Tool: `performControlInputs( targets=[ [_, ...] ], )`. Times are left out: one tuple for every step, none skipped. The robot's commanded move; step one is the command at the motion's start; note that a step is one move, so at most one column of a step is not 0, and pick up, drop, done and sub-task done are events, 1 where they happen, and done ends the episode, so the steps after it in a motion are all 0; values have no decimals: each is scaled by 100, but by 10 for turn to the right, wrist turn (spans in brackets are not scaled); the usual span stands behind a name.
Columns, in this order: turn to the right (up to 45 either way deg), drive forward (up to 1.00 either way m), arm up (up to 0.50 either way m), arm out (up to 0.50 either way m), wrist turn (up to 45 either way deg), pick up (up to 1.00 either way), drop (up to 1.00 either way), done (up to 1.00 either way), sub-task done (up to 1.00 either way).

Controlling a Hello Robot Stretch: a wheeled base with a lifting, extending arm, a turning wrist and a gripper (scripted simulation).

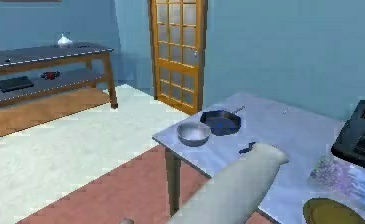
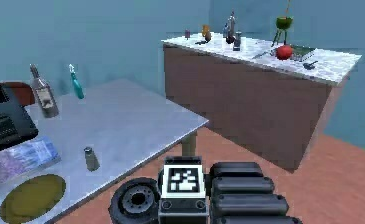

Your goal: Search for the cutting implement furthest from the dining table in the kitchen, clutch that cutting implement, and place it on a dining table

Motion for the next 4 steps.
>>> performControlInputs(
  targets=[
    [-390,0,0,0,0,0,0,0,0],
    [0,0,0,48,0,0,0,0,0],
    [0,0,0,0,450,0,0,0,0],
    [0,0,0,0,450,0,0,0,0]
  ],
)
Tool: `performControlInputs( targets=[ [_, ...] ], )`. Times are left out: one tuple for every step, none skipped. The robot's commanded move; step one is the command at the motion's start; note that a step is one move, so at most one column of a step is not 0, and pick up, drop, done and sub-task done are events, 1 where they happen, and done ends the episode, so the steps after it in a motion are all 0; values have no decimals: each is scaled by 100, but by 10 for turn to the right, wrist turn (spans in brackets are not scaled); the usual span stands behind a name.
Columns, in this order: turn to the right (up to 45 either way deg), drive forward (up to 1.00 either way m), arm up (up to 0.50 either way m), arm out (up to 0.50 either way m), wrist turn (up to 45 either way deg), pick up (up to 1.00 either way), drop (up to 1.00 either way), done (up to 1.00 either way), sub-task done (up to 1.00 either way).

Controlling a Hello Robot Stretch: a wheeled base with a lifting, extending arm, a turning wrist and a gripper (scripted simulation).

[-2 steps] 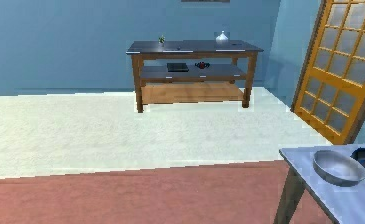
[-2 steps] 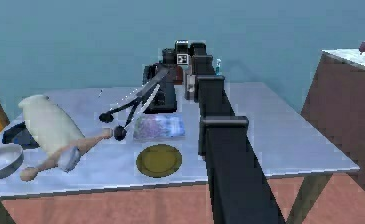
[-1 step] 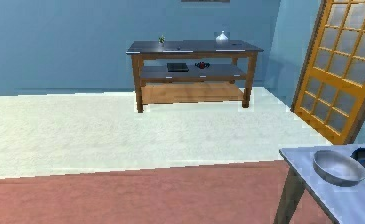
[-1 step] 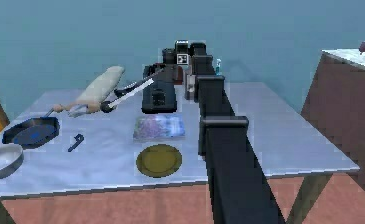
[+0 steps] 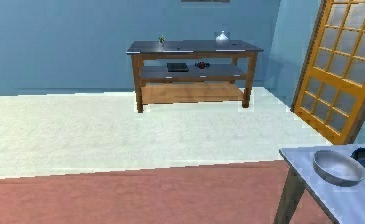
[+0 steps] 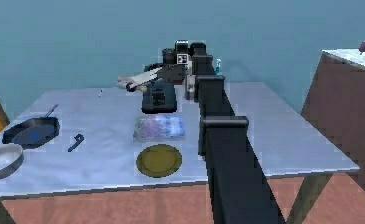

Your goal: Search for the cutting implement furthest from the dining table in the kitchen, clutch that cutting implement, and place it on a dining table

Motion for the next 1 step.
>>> performControlInputs(
  targets=[
    [0,0,0,0,360,0,0,0,0]
  ],
)
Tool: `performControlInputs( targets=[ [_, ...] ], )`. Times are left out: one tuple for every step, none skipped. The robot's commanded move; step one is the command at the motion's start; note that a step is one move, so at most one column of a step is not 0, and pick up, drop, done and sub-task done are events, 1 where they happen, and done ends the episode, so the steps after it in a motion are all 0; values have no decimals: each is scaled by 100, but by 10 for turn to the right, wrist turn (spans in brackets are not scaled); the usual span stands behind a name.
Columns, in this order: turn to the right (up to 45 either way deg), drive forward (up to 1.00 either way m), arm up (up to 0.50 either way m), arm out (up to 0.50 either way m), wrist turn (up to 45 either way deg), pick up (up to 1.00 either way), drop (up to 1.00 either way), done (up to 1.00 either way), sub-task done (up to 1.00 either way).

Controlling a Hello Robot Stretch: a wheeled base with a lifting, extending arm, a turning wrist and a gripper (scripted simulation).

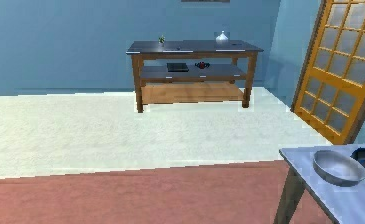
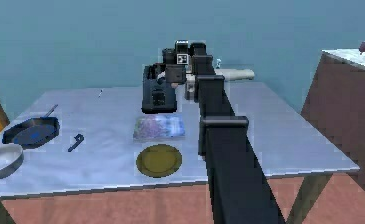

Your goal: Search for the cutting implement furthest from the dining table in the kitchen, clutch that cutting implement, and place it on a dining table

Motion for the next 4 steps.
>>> performControlInputs(
  targets=[
    [0,0,-32,0,0,0,0,0,0],
    [0,0,0,0,0,0,100,0,0],
    [0,0,0,-10,0,0,0,0,0],
    [0,0,0,0,0,0,0,100,0]
  ],
)
